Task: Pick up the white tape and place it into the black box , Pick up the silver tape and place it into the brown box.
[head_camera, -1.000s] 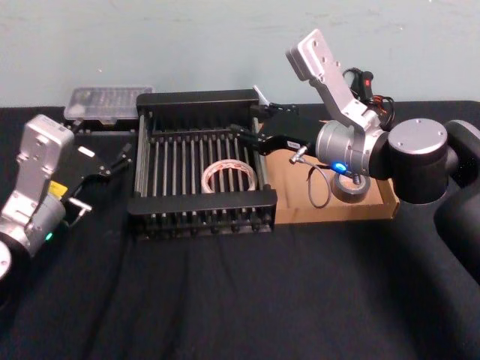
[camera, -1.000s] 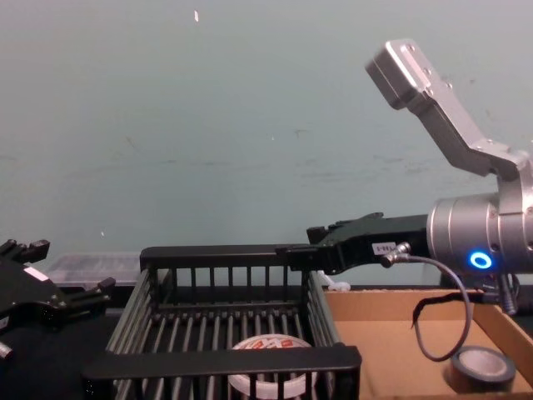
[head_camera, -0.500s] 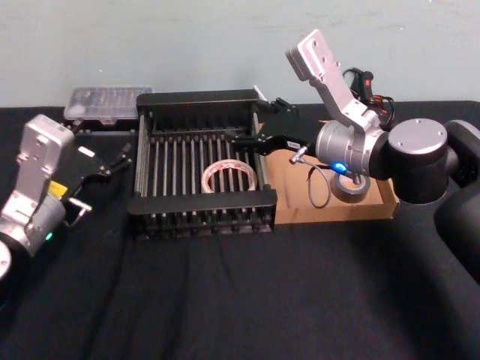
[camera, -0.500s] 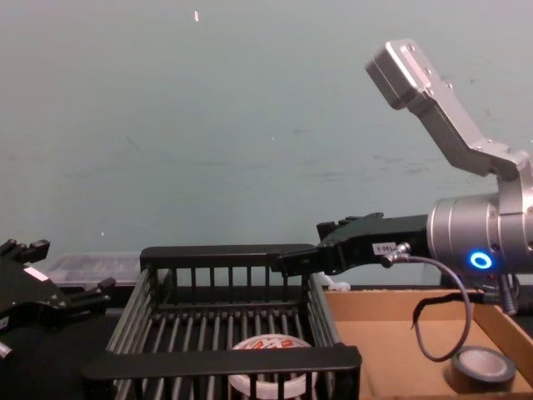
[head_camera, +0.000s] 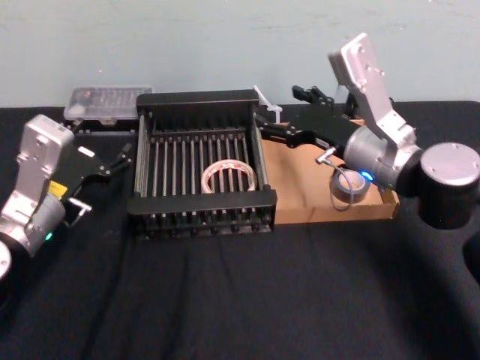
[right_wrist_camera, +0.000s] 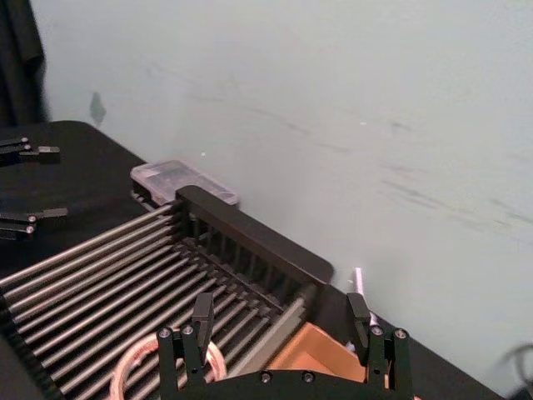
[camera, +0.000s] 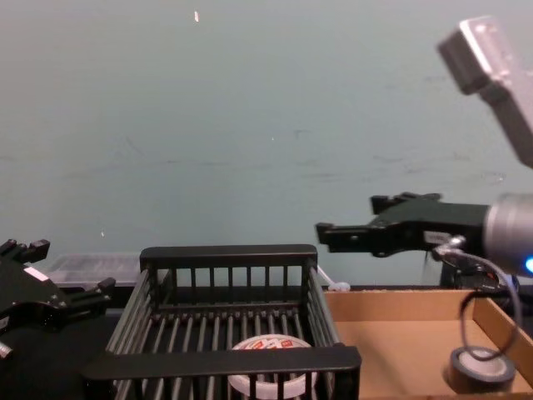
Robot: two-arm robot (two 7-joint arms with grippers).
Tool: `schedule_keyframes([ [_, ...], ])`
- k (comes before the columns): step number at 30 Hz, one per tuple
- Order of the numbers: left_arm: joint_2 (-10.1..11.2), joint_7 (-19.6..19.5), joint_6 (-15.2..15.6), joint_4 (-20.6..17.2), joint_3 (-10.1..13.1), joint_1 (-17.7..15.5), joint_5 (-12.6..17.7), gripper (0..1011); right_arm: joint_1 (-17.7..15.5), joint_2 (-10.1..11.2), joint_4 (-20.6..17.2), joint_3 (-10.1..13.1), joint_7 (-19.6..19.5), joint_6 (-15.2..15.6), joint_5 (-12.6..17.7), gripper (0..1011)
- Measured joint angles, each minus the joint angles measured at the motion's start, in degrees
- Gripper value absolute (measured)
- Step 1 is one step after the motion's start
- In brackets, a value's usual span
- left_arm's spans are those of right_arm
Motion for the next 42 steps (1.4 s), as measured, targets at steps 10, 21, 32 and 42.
schedule_keyframes([
  [10,0.0,0.0,0.0,0.0,0.0,0.0,0.0,1001,-11.0,3.0,-8.6,4.4,-5.9,-3.7,-2.5,1002],
  [21,0.0,0.0,0.0,0.0,0.0,0.0,0.0,1001,-19.9,4.2,-12.1,8.4,-8.0,-6.1,-3.0,1002],
  [32,0.0,0.0,0.0,0.0,0.0,0.0,0.0,1001,-21.6,2.8,-12.1,10.2,-8.5,-7.2,-4.3,1002],
  [42,0.0,0.0,0.0,0.0,0.0,0.0,0.0,1001,-21.7,2.5,-12.2,10.5,-8.8,-7.2,-4.6,1002],
])
